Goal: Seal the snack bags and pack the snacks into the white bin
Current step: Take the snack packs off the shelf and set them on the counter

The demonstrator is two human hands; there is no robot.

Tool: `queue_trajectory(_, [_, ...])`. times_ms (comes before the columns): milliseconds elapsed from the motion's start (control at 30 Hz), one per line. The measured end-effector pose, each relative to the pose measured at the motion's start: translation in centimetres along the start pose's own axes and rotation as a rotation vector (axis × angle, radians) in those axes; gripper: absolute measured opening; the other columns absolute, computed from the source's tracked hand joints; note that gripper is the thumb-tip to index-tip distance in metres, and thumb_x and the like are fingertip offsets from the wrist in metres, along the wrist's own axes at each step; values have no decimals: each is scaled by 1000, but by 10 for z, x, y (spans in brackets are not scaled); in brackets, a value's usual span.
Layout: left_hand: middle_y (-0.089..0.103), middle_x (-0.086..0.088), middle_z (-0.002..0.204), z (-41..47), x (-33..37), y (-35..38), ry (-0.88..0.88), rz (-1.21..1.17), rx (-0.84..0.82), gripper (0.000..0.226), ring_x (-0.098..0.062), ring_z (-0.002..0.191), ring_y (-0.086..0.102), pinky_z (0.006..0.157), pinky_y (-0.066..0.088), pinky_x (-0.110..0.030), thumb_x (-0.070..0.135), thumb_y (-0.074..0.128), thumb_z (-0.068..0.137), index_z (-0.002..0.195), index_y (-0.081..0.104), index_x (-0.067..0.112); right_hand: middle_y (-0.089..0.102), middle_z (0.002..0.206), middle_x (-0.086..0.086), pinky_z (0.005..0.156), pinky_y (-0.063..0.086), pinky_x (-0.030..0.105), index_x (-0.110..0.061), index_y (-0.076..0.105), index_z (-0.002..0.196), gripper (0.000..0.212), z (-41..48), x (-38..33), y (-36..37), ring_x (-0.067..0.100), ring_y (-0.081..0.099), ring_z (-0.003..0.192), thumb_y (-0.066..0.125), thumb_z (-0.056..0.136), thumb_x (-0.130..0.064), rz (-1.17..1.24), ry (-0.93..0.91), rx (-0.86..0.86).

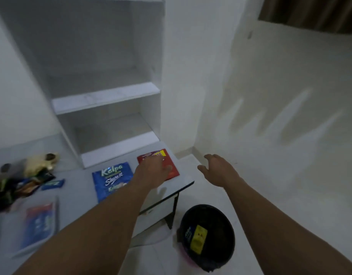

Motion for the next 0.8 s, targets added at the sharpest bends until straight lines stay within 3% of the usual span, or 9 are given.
queue_trajectory(100, [69,-9,114,-10,-38,-22,-54,-11,40,45,-27,103,64,87,52,-35,47,59,87,120,65,17,41,150,15,109,36,37,-8,33,150,66,16,-44,7,29,40,138,47,99,-47,13,-69,-42])
queue_trajectory(200, [64,-14,122,-8,-77,-25,-155,-7,17,52,-31,114,58,96,46,-37,46,54,94,129,58,8,44,148,15,110,36,38,-8,36,148,65,39,-74,21,29,41,137,48,98,-47,10,-120,-75])
queue_trajectory(333, [65,-14,108,-3,-127,-18,-282,-46,32,51,-30,102,61,92,48,-39,42,54,94,122,57,0,53,136,13,105,42,41,-11,45,140,56,78,-105,48,30,48,128,50,95,-46,44,-175,-151])
queue_trajectory(400, [64,-10,107,4,-153,-8,-348,-30,17,39,-30,103,61,88,49,-37,40,57,93,113,63,7,57,125,10,99,47,43,-15,50,132,53,106,-118,68,29,55,120,51,91,-48,56,-214,-198])
queue_trajectory(500, [65,-7,102,15,-188,8,-446,-27,28,38,-30,101,62,82,53,-40,47,58,85,101,64,13,56,128,8,100,47,45,-17,50,132,53,143,-127,103,29,55,121,52,91,-50,70,-281,-267])
queue_trajectory(667, [43,-15,144,32,-228,32,-611,66,21,64,-37,129,39,103,39,-47,46,57,90,143,40,14,32,154,10,114,33,49,-17,32,151,66,194,-126,146,31,36,140,52,96,-47,-14,-278,-334])
queue_trajectory(800, [28,-15,152,41,-249,49,-691,77,5,75,-41,134,30,106,35,-53,47,59,90,152,25,21,28,155,17,114,31,53,-19,26,153,78,224,-118,168,37,27,143,62,89,-46,-22,-269,-333])
Point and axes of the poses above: each hand's wrist, its own z-axis towards the middle knuckle, its own y-axis out of the palm, x = y × z, the point moved 6 cm from there along z, towards the middle knuckle
